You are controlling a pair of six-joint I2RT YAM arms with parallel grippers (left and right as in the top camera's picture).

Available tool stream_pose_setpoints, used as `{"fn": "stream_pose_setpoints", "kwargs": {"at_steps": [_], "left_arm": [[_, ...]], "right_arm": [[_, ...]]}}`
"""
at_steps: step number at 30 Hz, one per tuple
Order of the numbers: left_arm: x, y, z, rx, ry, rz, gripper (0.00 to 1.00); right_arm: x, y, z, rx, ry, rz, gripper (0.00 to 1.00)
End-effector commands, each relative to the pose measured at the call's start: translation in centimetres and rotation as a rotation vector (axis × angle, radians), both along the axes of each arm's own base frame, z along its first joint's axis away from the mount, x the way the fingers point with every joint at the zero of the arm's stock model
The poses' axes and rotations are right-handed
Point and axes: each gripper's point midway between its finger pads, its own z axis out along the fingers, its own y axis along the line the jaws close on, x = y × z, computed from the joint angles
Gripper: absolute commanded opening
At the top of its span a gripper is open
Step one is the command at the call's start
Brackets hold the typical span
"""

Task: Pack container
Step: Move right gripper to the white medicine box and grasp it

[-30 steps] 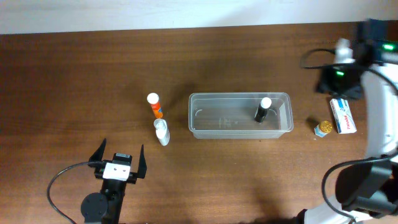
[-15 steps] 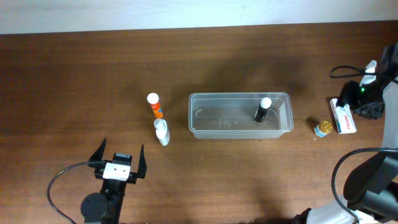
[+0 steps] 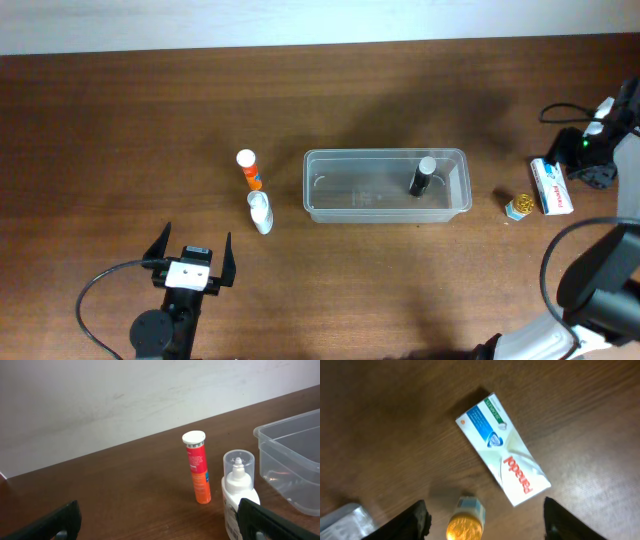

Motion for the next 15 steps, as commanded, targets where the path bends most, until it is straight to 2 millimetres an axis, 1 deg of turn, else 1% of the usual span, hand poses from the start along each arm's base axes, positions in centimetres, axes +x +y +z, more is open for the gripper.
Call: {"fn": "stream_pose_setpoints", "kwargs": {"at_steps": [1,7,10,12,14,15], "left_arm": [[0.0,-0.1,-0.1,0.011,-0.002,-0.009,0.99],[0.0,-0.1,-0.1,0.011,-0.002,-0.009,0.99],[0.0,-0.1,-0.1,0.011,-0.002,-0.009,0.99],[0.0,-0.1,-0.1,0.011,-0.002,-0.009,0.99],[0.0,-0.1,-0.1,0.011,-0.002,-0.009,0.99],[0.0,-0.1,-0.1,0.011,-0.002,-0.009,0.99]], "right_arm": [[0.4,-0.1,-2.4,0.012,0.034,0.069,0.69],[1.0,-0.2,-3.8,0.009,0.042,0.144,0.69],[0.9,-1.0,-5.2,0.018,0.058,0.149,0.69],[0.7,-1.3,-5.7,0.023,0.065,0.144,0.69],[0.4,-1.9,-6.6,0.032,0.078,0.130,0.71],[0.2,-2.2,-7.0,0.038,0.084,0.124,0.77]]}}
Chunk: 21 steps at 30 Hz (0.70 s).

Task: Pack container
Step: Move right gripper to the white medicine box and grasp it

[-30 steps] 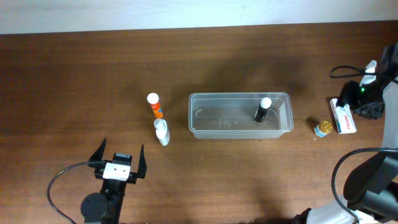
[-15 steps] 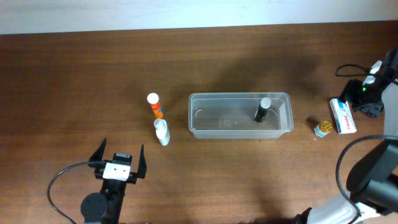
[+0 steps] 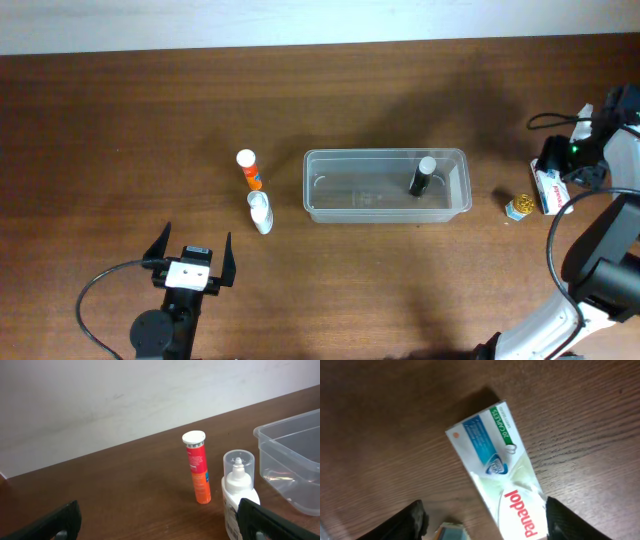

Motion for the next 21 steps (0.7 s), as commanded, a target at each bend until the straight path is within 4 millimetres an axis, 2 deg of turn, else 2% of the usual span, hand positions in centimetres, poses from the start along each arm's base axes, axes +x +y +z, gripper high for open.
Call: {"fn": "stream_pose_setpoints", "kwargs": {"at_steps": [1,4,15,21], "left_arm": [[0.0,-0.1,-0.1,0.011,-0.002,-0.009,0.99],[0.0,-0.1,-0.1,0.011,-0.002,-0.009,0.99],[0.0,-0.1,-0.1,0.011,-0.002,-0.009,0.99],[0.0,-0.1,-0.1,0.011,-0.002,-0.009,0.99]], "right_arm": [[-0.9,-1.0,-2.1,0.027,0.035,-0.009,0.80],[-1.0,-0.8,-3.2,0.062,0.044,0.005,0.82],[-1.0,0.4,-5.2,0.079,0.089,0.108,0.80],[-1.6,0.4,-6.0,0.079,0.125,0.105,0.68]]}}
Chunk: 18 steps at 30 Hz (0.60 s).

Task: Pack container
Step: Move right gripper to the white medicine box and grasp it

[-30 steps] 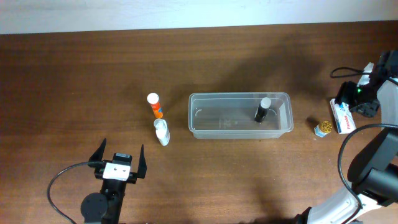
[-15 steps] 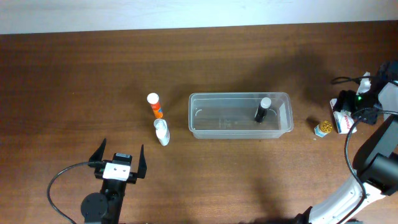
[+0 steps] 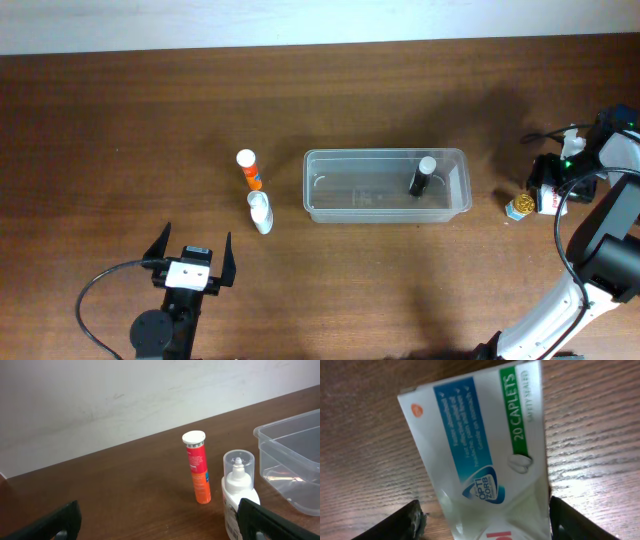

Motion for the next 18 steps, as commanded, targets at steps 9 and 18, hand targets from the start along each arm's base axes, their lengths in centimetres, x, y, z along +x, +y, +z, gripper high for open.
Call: {"fn": "stream_pose_setpoints", "kwargs": {"at_steps": [9,18], "left_arm": [[0.0,-0.1,-0.1,0.011,-0.002,-0.009,1.00],[0.0,-0.1,-0.1,0.011,-0.002,-0.009,0.99]], "right_arm": [[-0.3,-0.2,-0.6,-0.015,0.028,-0.022,0.47],[1.1,0.2,3.6,0.044,-0.001,-0.049,0.39]]}}
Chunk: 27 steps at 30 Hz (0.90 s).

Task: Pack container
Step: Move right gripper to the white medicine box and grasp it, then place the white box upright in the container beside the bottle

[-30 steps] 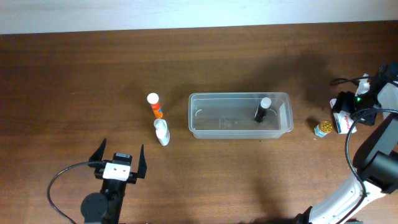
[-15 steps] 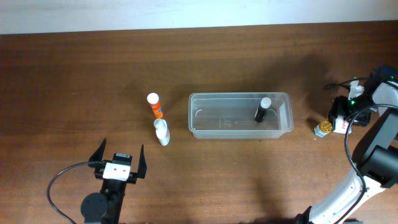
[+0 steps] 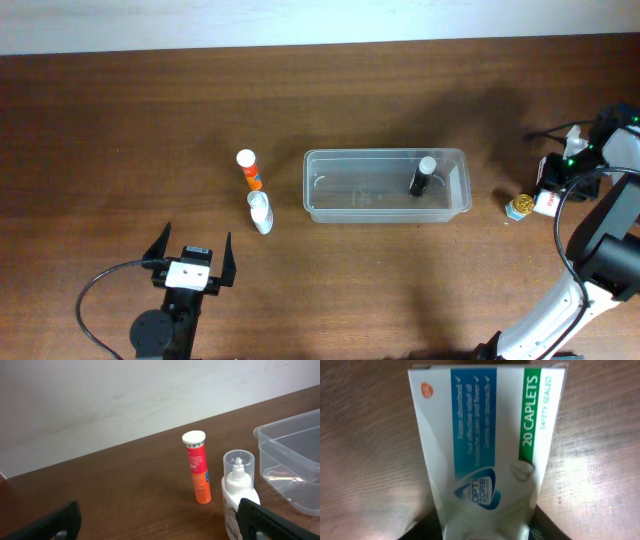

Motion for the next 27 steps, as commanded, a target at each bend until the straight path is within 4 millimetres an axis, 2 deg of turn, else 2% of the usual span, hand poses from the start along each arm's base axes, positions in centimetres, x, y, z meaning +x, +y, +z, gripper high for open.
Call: {"fn": "stream_pose_setpoints", "kwargs": {"at_steps": [1,4,5,9,11,15,17,21,22,27], "left_arm": [[0.0,-0.1,-0.1,0.011,-0.002,-0.009,0.99],[0.0,-0.1,-0.1,0.011,-0.002,-0.009,0.99],[0.0,-0.1,-0.1,0.011,-0.002,-0.009,0.99],[0.0,-0.1,-0.1,0.011,-0.002,-0.009,0.99],[0.0,-0.1,-0.1,0.011,-0.002,-0.009,0.99],[0.0,-0.1,-0.1,0.011,-0.002,-0.009,0.99],[0.0,-0.1,-0.1,0.011,-0.002,-0.009,0.99],[0.0,-0.1,-0.1,0.011,-0.002,-0.009,0.99],[0.0,-0.1,-0.1,0.011,-0.002,-0.009,0.99],[0.0,-0.1,-0.1,0.011,-0.002,-0.009,0.99]], "right_arm": [[2.3,0.3,3.3,0.044,-0.074,-0.008,0.39],[3.2,1.5,6.7,0.115,-0.121,-0.004,0.40],[3.6,2.0,8.8,0.148,-0.146,-0.002,0.40],[3.9,4.1,14.1,0.235,-0.217,0.038,0.40],[3.9,6.6,18.1,0.288,-0.277,0.127,0.41],[3.5,10.6,22.7,0.265,-0.333,0.281,0.41],[3.4,14.1,25.1,0.241,-0.383,0.399,0.42],[3.2,20.2,26.5,0.216,-0.402,0.612,0.42],[3.0,22.3,26.1,0.184,-0.371,0.682,0.42],[1.5,28.0,23.3,0.020,-0.216,0.947,0.43]]}}
